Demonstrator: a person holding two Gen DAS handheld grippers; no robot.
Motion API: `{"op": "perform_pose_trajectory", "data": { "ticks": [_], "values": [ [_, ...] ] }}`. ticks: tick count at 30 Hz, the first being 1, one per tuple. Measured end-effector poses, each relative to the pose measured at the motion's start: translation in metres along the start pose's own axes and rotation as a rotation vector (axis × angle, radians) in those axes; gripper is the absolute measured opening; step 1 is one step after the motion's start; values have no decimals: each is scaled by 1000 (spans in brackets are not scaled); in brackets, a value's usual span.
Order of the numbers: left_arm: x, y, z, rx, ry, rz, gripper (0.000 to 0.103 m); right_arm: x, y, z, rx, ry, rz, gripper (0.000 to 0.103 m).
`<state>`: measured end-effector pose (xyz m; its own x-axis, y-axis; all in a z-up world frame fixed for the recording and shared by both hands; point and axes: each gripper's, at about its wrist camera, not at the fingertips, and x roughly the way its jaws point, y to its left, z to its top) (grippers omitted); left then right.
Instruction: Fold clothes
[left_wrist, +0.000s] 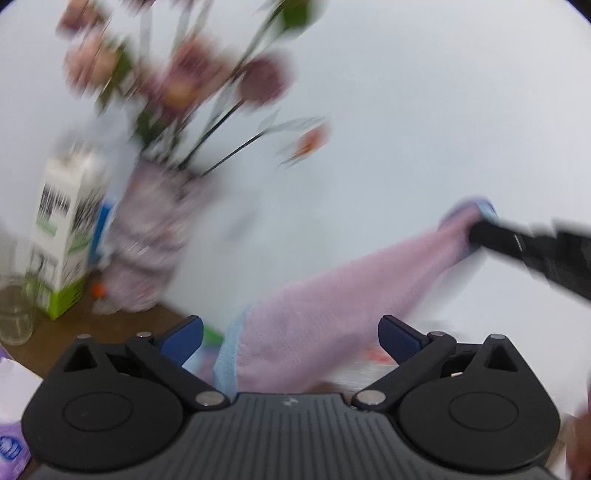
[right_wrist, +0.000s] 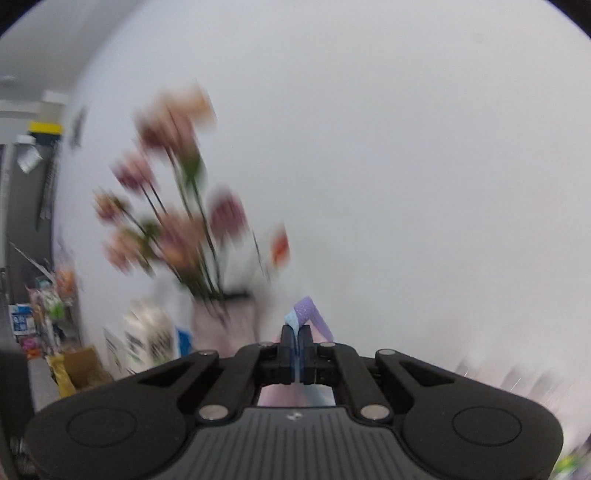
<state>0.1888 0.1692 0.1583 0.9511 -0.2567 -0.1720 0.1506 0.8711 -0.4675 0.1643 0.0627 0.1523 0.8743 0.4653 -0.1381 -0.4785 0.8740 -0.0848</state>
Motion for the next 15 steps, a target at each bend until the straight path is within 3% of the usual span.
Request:
{"op": "perform_pose_trajectory", "data": {
  "ticks": [2,6,8,9,11,13,15],
  "values": [
    [-41,-22,-5,42,8,-80,103,-56,4,26,-23,-50,6,1],
    [-105,-49,-24,82,39,-141,101,-162,14,60,-56,-153,6,1],
    [-134,-63,-29,89,40,-225,77,-207,16,73,-61,-198,4,1],
    [-144,-70,-30,82,65,-293,71,-227,16,82,-53,-213,9,1],
    [-159,-84,-30,46,110,-427,4,-260,15,93,-53,-235,9,1],
    [-175,-99,-26,39,118,-502,2,-288,13,102,-70,-260,-6,1],
    [-194,-120,-21,104,57,-486,2,-315,8,110,-74,-289,-12,1]
  ]
}}
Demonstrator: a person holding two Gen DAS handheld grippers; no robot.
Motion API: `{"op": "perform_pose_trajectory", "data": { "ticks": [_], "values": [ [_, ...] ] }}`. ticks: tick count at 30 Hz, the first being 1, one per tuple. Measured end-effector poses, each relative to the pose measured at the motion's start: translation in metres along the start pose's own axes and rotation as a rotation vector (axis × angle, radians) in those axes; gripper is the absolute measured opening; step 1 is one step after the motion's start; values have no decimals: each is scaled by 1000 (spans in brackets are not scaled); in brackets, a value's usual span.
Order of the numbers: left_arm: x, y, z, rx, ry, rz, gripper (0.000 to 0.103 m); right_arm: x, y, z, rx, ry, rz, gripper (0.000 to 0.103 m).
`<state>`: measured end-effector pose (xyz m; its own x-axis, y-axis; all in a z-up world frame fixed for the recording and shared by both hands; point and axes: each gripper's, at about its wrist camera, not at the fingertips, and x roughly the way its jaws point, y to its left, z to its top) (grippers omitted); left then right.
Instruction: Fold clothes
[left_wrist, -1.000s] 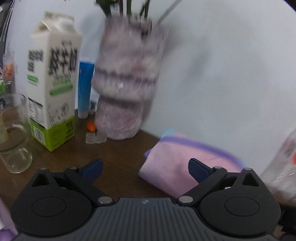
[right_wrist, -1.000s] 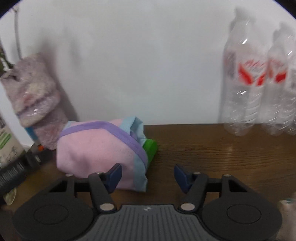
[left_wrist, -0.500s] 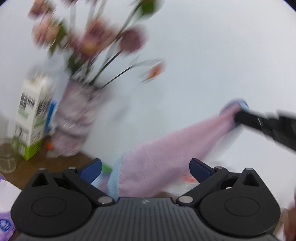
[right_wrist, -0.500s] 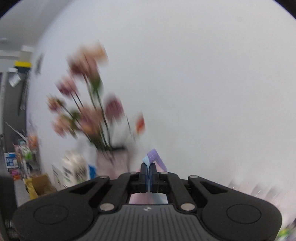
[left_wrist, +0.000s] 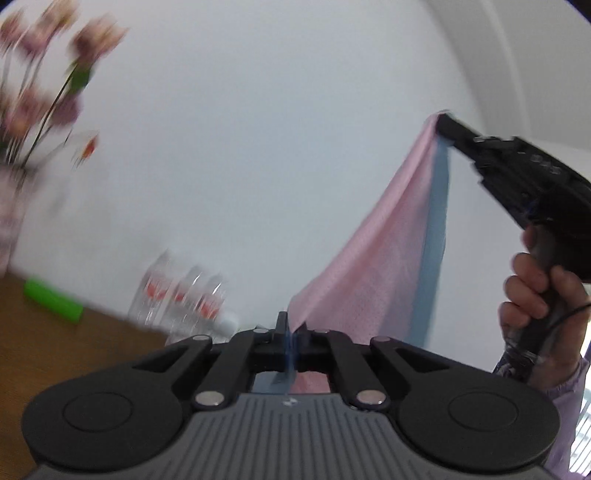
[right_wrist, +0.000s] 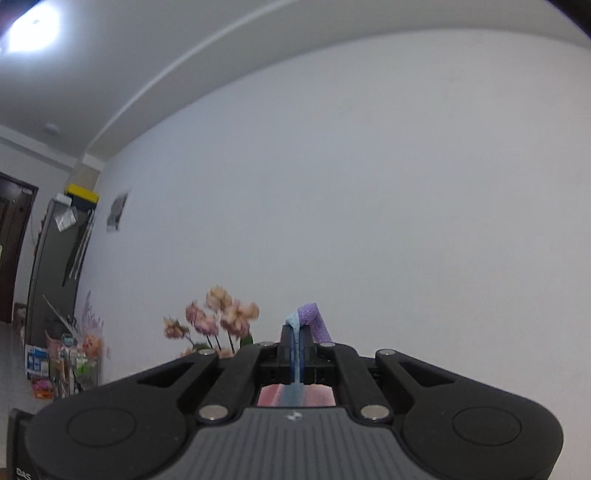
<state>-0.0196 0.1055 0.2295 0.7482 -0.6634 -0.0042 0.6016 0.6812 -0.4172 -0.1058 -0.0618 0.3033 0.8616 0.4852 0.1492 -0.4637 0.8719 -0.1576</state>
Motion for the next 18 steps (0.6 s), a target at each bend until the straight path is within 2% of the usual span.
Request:
{"op": "perform_pose_trajectory", "data": {
  "ticks": [2,4,7,8,9,10,11,12,13,14,15,16,17,18],
  "values": [
    [-4,-27,8,92,-52,57,2,-15,-6,12,-8,-29,-27,1],
    [7,-43,19,158,-85,125,2,-13,-16,16,-11,-28,-65,1],
    [42,-44,36,225,-89,205,3,15,-37,5,-15,38,-123,1],
    [59,-38,38,252,-80,235,5,32,-47,-4,-25,70,-166,1],
    [78,-26,37,278,-42,266,12,49,-59,-14,-37,107,-219,2],
    [99,-10,31,300,38,311,34,69,-75,-30,-51,167,-277,2],
    [111,5,20,307,124,374,47,90,-94,-51,-69,242,-338,5],
    [115,20,6,303,198,445,47,105,-113,-74,-87,329,-395,14],
    [113,33,-10,310,252,490,47,115,-130,-101,-109,432,-464,18],
    [102,43,-27,328,272,504,51,113,-143,-128,-122,520,-524,18],
    [86,52,-45,336,278,505,57,101,-149,-150,-119,570,-546,20],
    [68,61,-63,335,285,501,69,85,-146,-168,-100,593,-518,23],
    [49,71,-82,315,302,498,72,66,-138,-186,-75,607,-466,27],
    [34,82,-99,278,324,497,72,47,-124,-201,-37,624,-389,34]
  ]
}}
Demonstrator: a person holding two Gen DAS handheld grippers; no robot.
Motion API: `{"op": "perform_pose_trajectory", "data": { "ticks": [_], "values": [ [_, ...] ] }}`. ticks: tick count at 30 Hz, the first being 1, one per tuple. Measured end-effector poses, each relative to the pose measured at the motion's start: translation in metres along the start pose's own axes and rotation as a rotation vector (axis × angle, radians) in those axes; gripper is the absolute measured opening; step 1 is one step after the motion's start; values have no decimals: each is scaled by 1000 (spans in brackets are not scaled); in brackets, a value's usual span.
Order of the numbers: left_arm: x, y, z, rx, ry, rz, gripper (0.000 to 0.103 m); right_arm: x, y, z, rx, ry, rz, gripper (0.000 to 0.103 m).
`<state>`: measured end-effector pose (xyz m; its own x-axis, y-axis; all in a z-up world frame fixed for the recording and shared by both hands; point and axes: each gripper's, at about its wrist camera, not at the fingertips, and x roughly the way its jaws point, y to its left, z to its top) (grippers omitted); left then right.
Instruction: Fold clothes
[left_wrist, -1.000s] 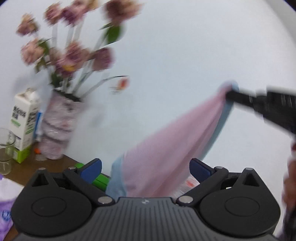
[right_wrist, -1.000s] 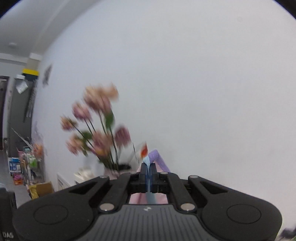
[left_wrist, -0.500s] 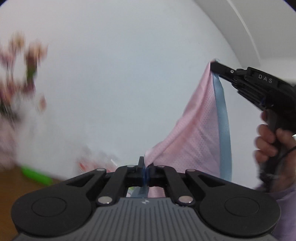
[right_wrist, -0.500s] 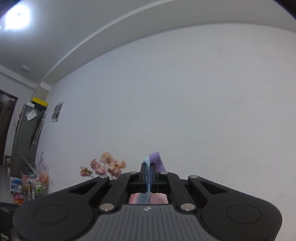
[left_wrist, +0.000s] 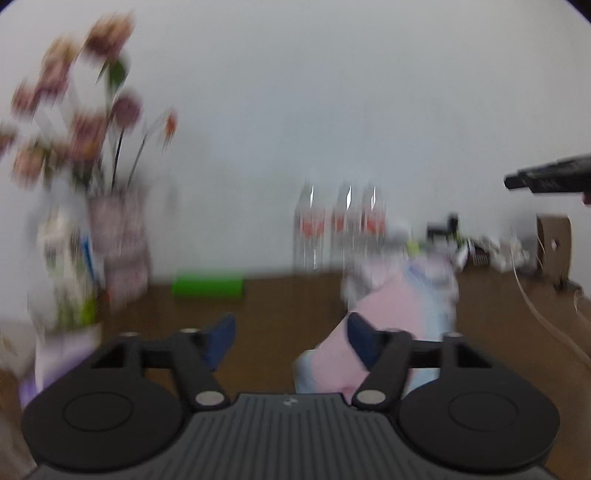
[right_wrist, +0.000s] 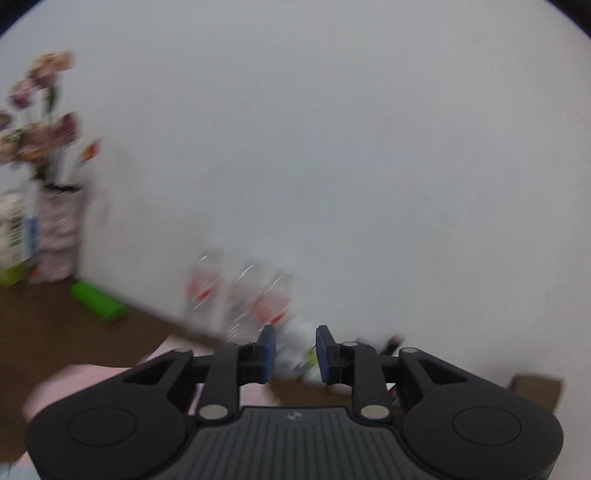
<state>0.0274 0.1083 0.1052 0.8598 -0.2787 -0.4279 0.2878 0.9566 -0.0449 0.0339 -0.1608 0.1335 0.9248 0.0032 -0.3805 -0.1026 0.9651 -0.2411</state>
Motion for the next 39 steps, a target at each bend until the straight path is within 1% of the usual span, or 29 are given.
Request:
{"op": "perform_pose_trajectory", "data": {
  "ticks": [1,2,3,5,6,7,8,9,11,12,13,14,15,17,18,19,22,23,25,26,28,30,32,34,35,36,38,39],
  "values": [
    [-2,9,-21,-32,30,-8,72,-12,13,-24,12,21,101,40],
    [-4,16,-39,-66,52,-5,72,-22,36,-41,13,53,214,43],
    [-7,24,-54,-108,70,23,71,-31,65,-54,6,91,334,43],
    [-13,43,-71,-210,87,104,71,-51,117,-82,15,160,539,43],
    [-18,51,-77,-270,88,127,71,-57,137,-92,20,193,612,43],
    [-24,56,-81,-318,81,133,71,-62,149,-100,15,223,661,44],
    [-31,59,-82,-353,70,130,71,-61,163,-105,1,244,689,44],
    [-37,61,-83,-365,62,134,71,-53,174,-108,-6,261,688,43],
    [-47,57,-83,-338,54,158,72,-32,184,-107,10,286,631,42],
    [-53,52,-83,-309,50,179,72,-24,189,-106,19,284,607,34],
    [-57,47,-84,-284,48,194,74,-22,190,-101,23,280,583,6],
    [-60,45,-85,-272,49,195,74,-22,190,-95,24,273,561,3],
    [-62,44,-87,-268,50,187,75,-28,184,-90,38,240,551,1],
    [-67,41,-92,-261,50,164,75,-49,153,-69,112,139,563,1],
    [-70,38,-93,-254,47,139,75,-60,133,-58,160,87,572,1],
    [-71,33,-93,-243,44,110,77,-68,110,-50,198,46,557,1],
    [-65,15,-93,-217,38,46,88,-91,41,-36,283,-54,465,2],
    [-60,7,-92,-211,48,29,88,-96,19,-38,299,-57,427,2],
    [-52,-11,-94,-175,59,-3,88,-97,-13,-54,326,-12,356,2],
    [-48,-20,-95,-154,63,-19,88,-95,-27,-65,351,14,336,2],
    [-41,-37,-97,-116,66,-45,88,-93,-38,-84,382,38,315,2],
    [-38,-47,-96,-104,69,-55,88,-94,-43,-97,398,48,303,2],
    [-37,-54,-94,-94,71,-66,88,-98,-40,-99,393,37,316,2],
    [-45,-57,-92,-72,34,-65,88,-101,-35,-89,375,8,361,2],
    [-51,-55,-90,-69,6,-53,87,-102,-27,-79,364,-12,398,2],
    [-60,-49,-88,-85,-29,-28,87,-105,-12,-66,330,-30,458,2],
    [-84,-26,-83,-147,-117,39,87,-110,24,-42,231,-59,599,2],
    [-97,-11,-83,-177,-161,78,87,-110,45,-37,176,-44,668,6]
  ]
}}
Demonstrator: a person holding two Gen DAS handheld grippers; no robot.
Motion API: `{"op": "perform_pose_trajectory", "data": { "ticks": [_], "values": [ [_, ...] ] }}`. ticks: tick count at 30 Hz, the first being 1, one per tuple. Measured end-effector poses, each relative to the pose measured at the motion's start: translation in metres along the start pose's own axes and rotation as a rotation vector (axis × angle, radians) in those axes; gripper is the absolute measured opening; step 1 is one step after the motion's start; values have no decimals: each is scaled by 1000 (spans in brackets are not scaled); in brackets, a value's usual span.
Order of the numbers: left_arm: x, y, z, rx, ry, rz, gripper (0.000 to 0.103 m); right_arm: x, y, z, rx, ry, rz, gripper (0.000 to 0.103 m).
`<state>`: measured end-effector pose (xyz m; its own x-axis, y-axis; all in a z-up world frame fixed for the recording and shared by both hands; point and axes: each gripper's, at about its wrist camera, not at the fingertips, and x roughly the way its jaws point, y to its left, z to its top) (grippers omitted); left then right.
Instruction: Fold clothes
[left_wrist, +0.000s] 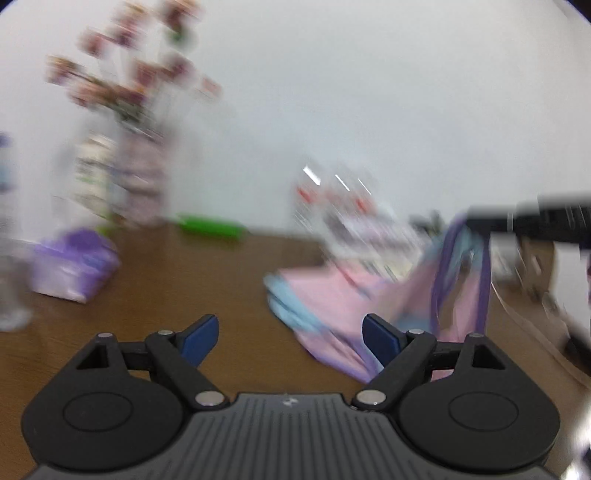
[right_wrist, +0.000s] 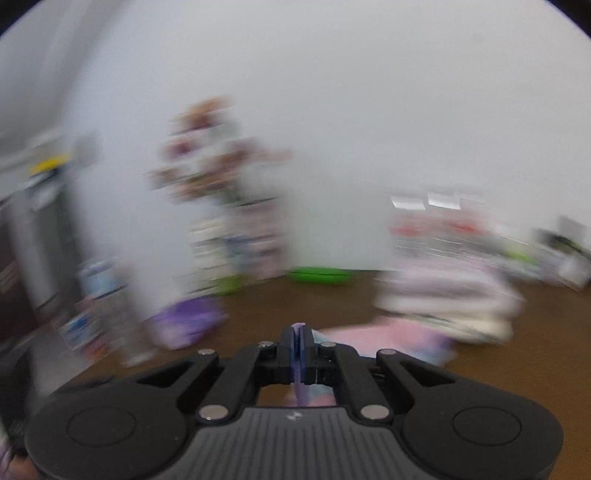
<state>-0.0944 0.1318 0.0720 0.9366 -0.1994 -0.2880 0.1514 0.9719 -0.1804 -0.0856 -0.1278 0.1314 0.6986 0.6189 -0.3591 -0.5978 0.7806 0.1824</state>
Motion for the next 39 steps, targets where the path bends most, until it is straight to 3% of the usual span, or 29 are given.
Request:
{"op": "perform_pose_trajectory", "data": {
  "ticks": [2,3,4,6,8,10,12,14,16,17,21,22,23,25,28,31,34,39],
  "values": [
    [-22,34,6,-46,-73,83,88,30,30,-8,-80,111,130,21],
    [-30,49,7,-60,-71,129,89,46,46,-13,-120,166,194,45],
    [-35,62,8,-72,-56,176,89,61,61,-17,-160,221,259,59],
    [-46,80,6,-86,-46,221,89,68,71,-29,-226,259,249,59],
    [-54,85,1,-95,-40,189,89,57,53,-34,-201,238,165,60],
    [-49,78,-5,-86,2,75,89,42,22,-38,-113,221,84,59],
    [-28,56,-13,-49,103,-96,89,33,0,-51,-59,251,1,59],
    [-2,24,-23,2,207,-257,81,26,-19,-67,-17,292,-83,59],
    [17,-11,-34,63,280,-327,71,20,-37,-83,24,332,-166,59],
    [23,-28,-40,113,313,-345,72,17,-42,-90,39,342,-192,58],
    [44,-64,-58,307,380,-246,69,14,-53,-105,114,332,-238,58],
    [49,-60,-58,299,407,-239,55,16,-54,-106,127,328,-230,57],
    [52,-52,-57,268,434,-245,29,19,-54,-108,131,326,-213,56],
    [56,-34,-53,204,460,-249,5,25,-55,-111,139,324,-180,56],
    [41,-1,-40,78,363,-182,4,35,-49,-113,145,320,-109,56],
    [32,40,-30,-150,290,-57,4,38,-40,-116,148,293,-44,56],
    [33,63,-35,-223,281,21,4,44,-30,-119,151,279,-2,56],
    [35,60,-34,-212,278,-9,4,66,3,-113,70,270,78,55]
  ]
}}
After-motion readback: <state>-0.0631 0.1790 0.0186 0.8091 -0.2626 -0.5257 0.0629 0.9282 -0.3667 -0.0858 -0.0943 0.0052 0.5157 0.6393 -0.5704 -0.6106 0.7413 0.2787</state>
